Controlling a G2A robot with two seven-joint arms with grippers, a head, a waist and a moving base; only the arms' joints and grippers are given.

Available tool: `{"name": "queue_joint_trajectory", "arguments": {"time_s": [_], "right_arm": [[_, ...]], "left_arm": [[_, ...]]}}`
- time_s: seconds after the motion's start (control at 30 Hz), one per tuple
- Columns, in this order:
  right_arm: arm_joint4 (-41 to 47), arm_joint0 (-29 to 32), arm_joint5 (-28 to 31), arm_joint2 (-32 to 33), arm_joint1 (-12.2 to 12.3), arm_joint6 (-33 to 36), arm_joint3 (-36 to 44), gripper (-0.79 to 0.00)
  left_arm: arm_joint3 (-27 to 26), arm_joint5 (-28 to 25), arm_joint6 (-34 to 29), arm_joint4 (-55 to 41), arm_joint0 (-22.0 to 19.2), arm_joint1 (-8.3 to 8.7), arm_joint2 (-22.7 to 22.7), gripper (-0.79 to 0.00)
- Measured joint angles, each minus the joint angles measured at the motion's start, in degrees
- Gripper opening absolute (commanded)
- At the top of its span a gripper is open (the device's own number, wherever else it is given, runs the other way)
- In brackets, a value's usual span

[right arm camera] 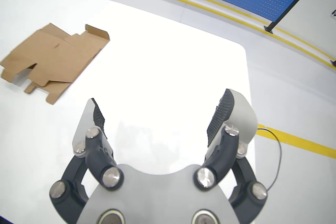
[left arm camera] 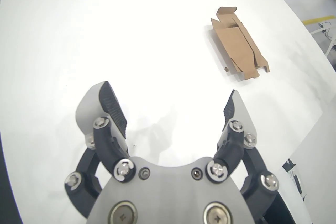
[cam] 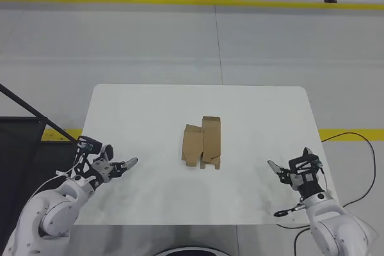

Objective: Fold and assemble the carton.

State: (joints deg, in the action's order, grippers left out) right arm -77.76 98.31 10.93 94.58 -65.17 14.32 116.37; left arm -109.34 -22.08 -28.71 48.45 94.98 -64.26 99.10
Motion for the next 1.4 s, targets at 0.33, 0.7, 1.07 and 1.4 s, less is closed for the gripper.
{"name": "queue_joint_trajectory", "arguments": {"time_s": [0.33, 0.7, 1.07, 1.4], "right_arm": [[1.58, -0.12, 0.34, -0.03, -0.05, -0.57, -0.39, 0.000], [17.01, -6.93, 13.36, 0.06, 0.22, 0.88, -6.78, 0.000], [25.81, -10.18, 19.49, 0.39, 0.55, 3.18, -10.28, 0.000], [25.81, -10.18, 19.49, 0.38, 0.55, 3.18, -10.28, 0.000]], "left_arm": [[0.88, 0.92, -2.06, -2.42, -1.30, -0.08, -1.82, 0.000], [4.02, 11.67, -13.99, -7.41, -12.34, -0.41, -9.87, 0.000], [5.07, 14.70, -16.41, -9.03, -16.05, -0.66, -13.76, 0.000], [6.56, 18.73, -16.65, -11.47, -17.47, -1.09, -16.26, 0.000]]}}
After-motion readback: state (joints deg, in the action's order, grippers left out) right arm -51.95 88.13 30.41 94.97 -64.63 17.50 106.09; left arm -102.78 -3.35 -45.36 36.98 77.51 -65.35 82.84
